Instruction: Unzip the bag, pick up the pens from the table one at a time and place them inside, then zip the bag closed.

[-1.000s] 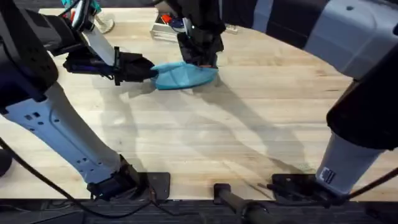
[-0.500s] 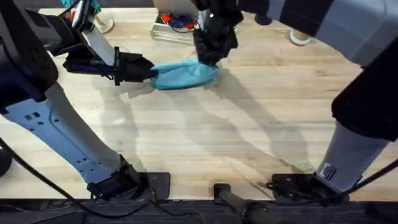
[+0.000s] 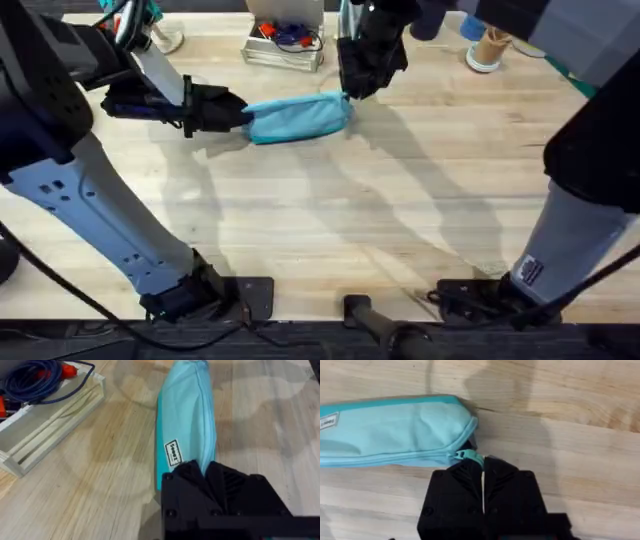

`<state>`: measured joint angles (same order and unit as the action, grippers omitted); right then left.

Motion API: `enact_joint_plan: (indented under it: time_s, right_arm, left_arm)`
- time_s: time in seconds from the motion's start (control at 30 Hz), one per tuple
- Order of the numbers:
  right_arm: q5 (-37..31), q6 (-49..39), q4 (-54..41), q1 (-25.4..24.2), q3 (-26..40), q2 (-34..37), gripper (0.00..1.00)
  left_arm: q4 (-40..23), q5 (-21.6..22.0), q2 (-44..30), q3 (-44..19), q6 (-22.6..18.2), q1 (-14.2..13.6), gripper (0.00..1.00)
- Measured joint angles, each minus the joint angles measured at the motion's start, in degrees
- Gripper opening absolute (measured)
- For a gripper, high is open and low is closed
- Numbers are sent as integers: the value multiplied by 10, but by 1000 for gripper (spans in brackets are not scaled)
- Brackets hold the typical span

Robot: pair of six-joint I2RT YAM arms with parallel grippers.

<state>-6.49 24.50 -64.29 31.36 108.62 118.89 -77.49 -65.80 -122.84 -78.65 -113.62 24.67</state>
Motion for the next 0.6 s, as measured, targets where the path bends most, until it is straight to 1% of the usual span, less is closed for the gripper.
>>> enact_joint_plan:
  time_s: [0.4, 0.6]
  right_arm:
    - [24, -21, 0, -26, 0, 0, 31]
    - [27, -29, -17, -55, 0, 0, 31]
  left_arm:
    - [0, -1, 0, 0, 0, 0, 42]
    - [0, -2, 0, 0, 0, -3, 42]
